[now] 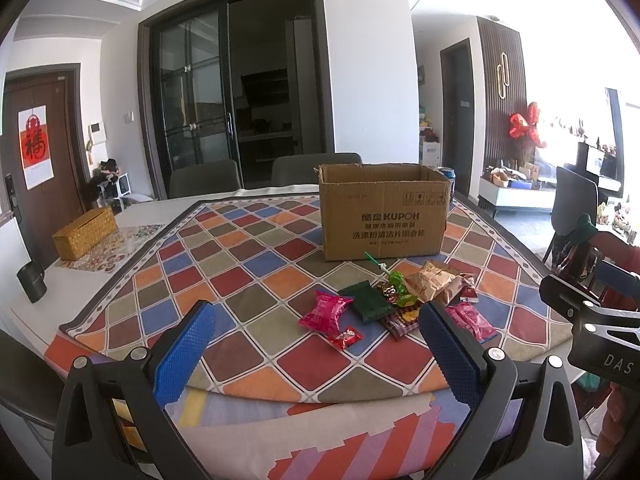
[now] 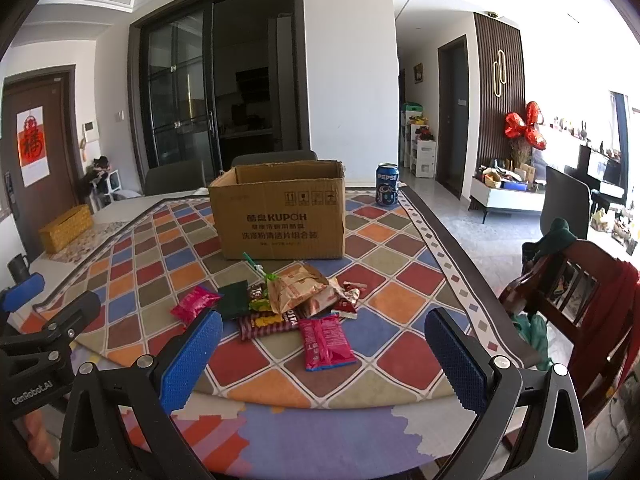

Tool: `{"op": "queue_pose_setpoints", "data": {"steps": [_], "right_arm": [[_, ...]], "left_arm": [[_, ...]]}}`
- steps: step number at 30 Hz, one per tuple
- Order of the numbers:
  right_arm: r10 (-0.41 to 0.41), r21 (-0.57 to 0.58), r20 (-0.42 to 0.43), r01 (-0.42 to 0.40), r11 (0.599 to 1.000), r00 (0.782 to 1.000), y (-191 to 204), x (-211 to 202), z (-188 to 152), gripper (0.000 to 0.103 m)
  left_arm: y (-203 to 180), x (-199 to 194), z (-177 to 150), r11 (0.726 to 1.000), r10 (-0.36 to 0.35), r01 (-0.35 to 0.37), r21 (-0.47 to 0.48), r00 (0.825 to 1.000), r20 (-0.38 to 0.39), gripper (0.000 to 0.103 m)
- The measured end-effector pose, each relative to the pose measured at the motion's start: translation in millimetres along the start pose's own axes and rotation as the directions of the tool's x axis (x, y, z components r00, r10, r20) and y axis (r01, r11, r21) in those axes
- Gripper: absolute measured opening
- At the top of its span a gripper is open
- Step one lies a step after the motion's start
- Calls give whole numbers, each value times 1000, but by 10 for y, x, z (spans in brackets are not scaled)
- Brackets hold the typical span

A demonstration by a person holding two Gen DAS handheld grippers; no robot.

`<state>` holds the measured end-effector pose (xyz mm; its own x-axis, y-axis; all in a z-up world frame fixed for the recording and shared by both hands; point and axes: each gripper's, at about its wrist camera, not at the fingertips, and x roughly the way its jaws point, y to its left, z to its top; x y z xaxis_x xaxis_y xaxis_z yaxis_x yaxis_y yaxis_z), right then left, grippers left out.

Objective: Organize snacks

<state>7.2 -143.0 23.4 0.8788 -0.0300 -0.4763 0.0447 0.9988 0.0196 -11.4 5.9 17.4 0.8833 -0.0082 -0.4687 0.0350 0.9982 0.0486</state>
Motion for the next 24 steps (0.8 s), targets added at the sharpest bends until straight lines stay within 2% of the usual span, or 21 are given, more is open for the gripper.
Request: {"op": "queue_pose_setpoints", "data": {"steps": [24], "right_arm": [[1, 2, 0, -1, 1000, 1000, -1, -3, -9, 102]], "left_arm": [[-5, -13, 58, 1000, -3, 3, 8, 1000, -1, 103]]}}
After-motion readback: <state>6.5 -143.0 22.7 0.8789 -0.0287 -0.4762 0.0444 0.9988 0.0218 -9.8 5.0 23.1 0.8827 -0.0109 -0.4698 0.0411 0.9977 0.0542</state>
